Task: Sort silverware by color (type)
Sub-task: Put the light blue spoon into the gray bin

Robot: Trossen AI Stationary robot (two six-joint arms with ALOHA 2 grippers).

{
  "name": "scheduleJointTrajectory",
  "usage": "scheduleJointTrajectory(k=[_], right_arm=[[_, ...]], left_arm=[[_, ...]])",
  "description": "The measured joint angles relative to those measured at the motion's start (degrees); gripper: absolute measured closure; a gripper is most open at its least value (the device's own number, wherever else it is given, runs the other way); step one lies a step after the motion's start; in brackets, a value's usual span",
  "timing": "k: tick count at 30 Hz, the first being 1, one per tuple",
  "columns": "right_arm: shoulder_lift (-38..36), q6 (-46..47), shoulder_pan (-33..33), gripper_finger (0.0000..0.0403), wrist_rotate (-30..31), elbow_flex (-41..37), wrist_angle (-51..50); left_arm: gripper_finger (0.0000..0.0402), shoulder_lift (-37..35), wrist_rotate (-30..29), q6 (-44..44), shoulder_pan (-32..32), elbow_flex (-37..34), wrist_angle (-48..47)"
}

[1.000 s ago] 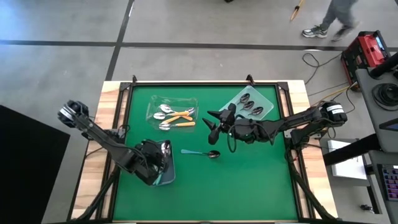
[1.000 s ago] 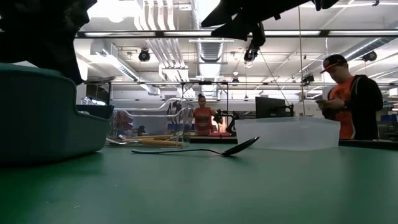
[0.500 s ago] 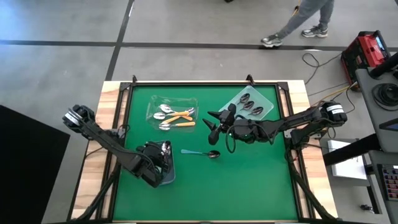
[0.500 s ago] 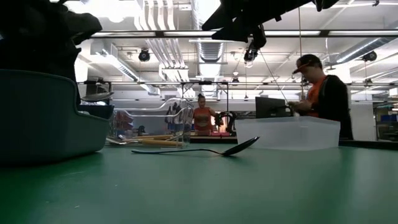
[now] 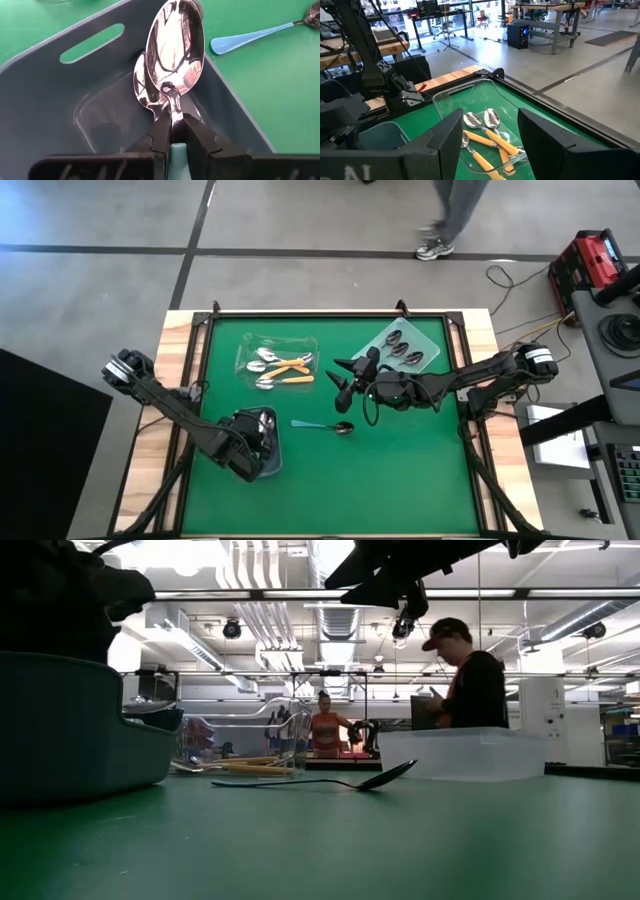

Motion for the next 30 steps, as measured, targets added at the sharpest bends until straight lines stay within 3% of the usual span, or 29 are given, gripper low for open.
scheduleJointTrajectory(k=[30], right_arm=[[0.0,0.1,0.0,0.0223,0.0,0.0,0.0]], left_arm=[[0.038,5.3,1.4,0.0,0.2,0.0,1.1]])
